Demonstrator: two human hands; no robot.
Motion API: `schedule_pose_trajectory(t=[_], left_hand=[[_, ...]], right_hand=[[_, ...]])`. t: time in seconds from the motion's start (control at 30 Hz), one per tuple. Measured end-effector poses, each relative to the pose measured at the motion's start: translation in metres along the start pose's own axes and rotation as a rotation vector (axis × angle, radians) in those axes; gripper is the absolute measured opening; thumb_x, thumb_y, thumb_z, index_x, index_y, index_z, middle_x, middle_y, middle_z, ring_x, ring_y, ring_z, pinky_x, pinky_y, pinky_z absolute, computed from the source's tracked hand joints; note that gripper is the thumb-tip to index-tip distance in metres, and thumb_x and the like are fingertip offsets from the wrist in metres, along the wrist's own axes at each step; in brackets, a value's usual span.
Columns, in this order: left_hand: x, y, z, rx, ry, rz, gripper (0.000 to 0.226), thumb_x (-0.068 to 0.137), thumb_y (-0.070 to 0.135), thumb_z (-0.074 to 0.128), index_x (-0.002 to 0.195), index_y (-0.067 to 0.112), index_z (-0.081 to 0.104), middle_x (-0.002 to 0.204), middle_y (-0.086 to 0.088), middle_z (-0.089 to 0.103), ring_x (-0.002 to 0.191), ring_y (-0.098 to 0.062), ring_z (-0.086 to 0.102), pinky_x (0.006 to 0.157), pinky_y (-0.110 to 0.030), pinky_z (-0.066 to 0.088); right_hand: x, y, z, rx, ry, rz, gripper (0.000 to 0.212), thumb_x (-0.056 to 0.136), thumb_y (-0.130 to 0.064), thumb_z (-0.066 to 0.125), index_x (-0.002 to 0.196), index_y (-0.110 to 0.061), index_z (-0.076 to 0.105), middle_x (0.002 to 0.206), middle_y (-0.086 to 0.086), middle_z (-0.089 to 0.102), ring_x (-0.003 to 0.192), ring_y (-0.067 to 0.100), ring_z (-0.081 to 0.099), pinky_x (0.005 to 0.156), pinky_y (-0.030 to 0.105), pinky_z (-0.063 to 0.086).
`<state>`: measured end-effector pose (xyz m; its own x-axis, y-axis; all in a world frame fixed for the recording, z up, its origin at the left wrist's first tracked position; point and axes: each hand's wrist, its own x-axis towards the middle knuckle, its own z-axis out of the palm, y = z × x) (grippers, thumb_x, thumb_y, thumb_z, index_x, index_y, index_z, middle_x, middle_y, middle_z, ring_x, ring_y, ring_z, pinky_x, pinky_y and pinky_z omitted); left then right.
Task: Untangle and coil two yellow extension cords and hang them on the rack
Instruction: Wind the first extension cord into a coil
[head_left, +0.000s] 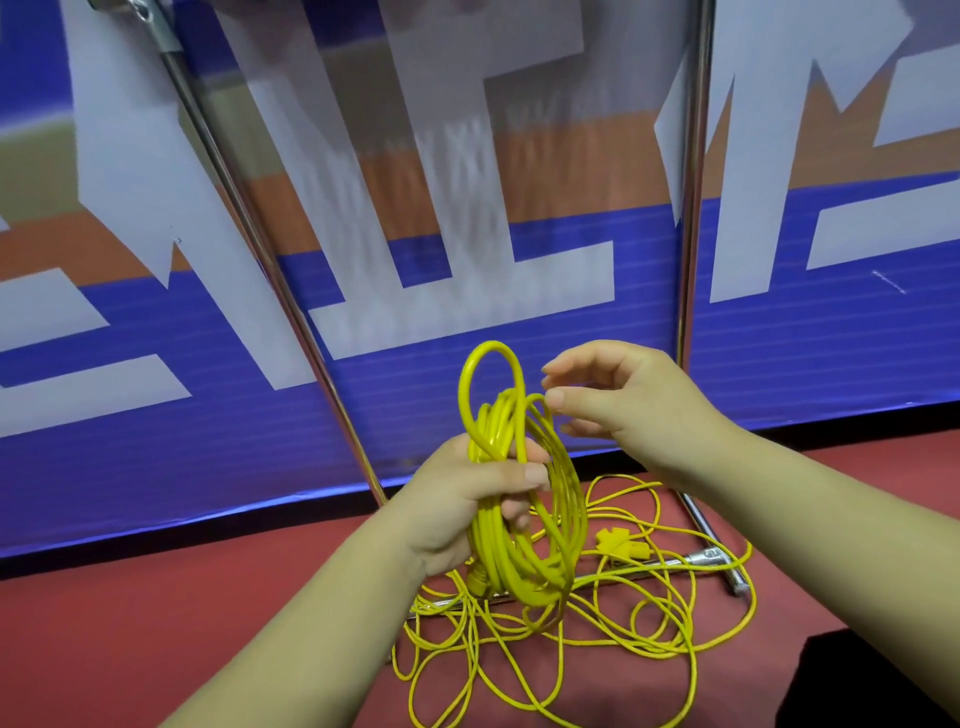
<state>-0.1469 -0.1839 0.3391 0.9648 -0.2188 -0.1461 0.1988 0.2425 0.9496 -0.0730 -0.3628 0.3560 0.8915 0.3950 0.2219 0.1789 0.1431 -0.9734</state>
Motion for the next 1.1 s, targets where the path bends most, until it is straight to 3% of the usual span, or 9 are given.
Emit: schedule_pose_trajectory(t=[0.23,0.37,0.43,0.57,0.67,0.8,0.9,1.0,1.1], left_hand=[[-0.013,0.032,-0.026,-0.189,0.072,0.204,0.023,0.062,0.01,0.078,0.084,0.011,0.07,0.068,-0.005,0.057,0.041,-0.007,0.044,0.05,-0.026,0.048],[-0.018,0.044,-0.042,-0.273,0.097,0.32,0.033,0.056,0.014,0.091,0.082,0.015,0.069,0.067,0.0,0.055,0.042,-0.005,0.044,0.05,-0.024,0.046],[-0.02,0.048,-0.05,-0.325,0.11,0.36,0.041,0.055,0.02,0.093,0.084,0.015,0.065,0.066,0.001,0.053,0.042,-0.004,0.043,0.049,-0.024,0.046],[-0.025,0.051,-0.061,-0.423,0.119,0.385,0.031,0.069,0.018,0.084,0.086,0.017,0.057,0.066,0.005,0.048,0.043,-0.002,0.042,0.051,-0.022,0.045],[-0.031,0.054,-0.066,-0.46,0.133,0.406,0.01,0.085,0.017,0.066,0.084,0.017,0.056,0.066,0.006,0.047,0.043,-0.002,0.042,0.05,-0.021,0.045],[-0.04,0.059,-0.071,-0.516,0.144,0.42,0.009,0.074,0.019,0.073,0.072,0.016,0.065,0.064,0.006,0.046,0.041,-0.003,0.042,0.048,-0.022,0.046],[-0.044,0.06,-0.076,-0.521,0.173,0.42,0.008,0.082,0.02,0.066,0.076,0.017,0.061,0.064,0.007,0.045,0.04,-0.002,0.041,0.048,-0.021,0.045],[-0.046,0.059,-0.088,-0.554,0.115,0.423,0.027,0.073,0.021,0.078,0.087,0.017,0.055,0.068,0.007,0.049,0.043,-0.002,0.043,0.051,-0.021,0.045],[-0.047,0.058,-0.1,-0.572,0.081,0.436,0.039,0.067,0.023,0.087,0.09,0.016,0.057,0.069,0.008,0.052,0.044,-0.002,0.046,0.052,-0.02,0.044]], right_hand=[[0.0,0.035,0.003,-0.218,-0.18,0.085,0.025,0.078,-0.007,0.083,0.094,-0.015,0.065,0.076,-0.002,0.064,0.071,0.018,0.057,0.075,0.042,0.05],[-0.005,0.045,0.007,-0.244,-0.253,0.149,0.041,0.067,-0.026,0.087,0.09,-0.013,0.056,0.083,0.015,0.068,0.076,0.02,0.063,0.076,0.039,0.048],[-0.009,0.052,0.012,-0.237,-0.319,0.18,0.045,0.063,-0.031,0.084,0.091,-0.013,0.054,0.095,0.015,0.072,0.083,0.022,0.068,0.08,0.041,0.051],[-0.013,0.069,0.026,-0.301,-0.444,0.175,0.034,0.08,-0.004,0.08,0.093,-0.018,0.051,0.112,0.008,0.071,0.105,0.024,0.07,0.098,0.044,0.054],[-0.014,0.078,0.036,-0.356,-0.476,0.169,0.034,0.083,0.003,0.075,0.091,-0.017,0.048,0.115,0.008,0.07,0.11,0.024,0.068,0.098,0.04,0.054],[-0.011,0.082,0.049,-0.473,-0.406,0.082,0.034,0.079,-0.01,0.079,0.085,-0.03,0.052,0.094,0.004,0.068,0.083,0.019,0.066,0.085,0.05,0.055],[-0.004,0.083,0.052,-0.513,-0.345,0.063,0.032,0.076,-0.023,0.08,0.085,-0.036,0.053,0.102,0.002,0.065,0.088,0.021,0.063,0.086,0.049,0.054],[-0.004,0.088,0.056,-0.493,-0.46,0.113,0.032,0.083,-0.008,0.077,0.088,-0.031,0.055,0.105,0.0,0.07,0.089,0.014,0.067,0.081,0.034,0.055],[-0.007,0.09,0.06,-0.431,-0.504,0.17,0.029,0.087,0.008,0.067,0.088,-0.019,0.057,0.097,-0.002,0.075,0.1,0.024,0.071,0.084,0.031,0.055]])
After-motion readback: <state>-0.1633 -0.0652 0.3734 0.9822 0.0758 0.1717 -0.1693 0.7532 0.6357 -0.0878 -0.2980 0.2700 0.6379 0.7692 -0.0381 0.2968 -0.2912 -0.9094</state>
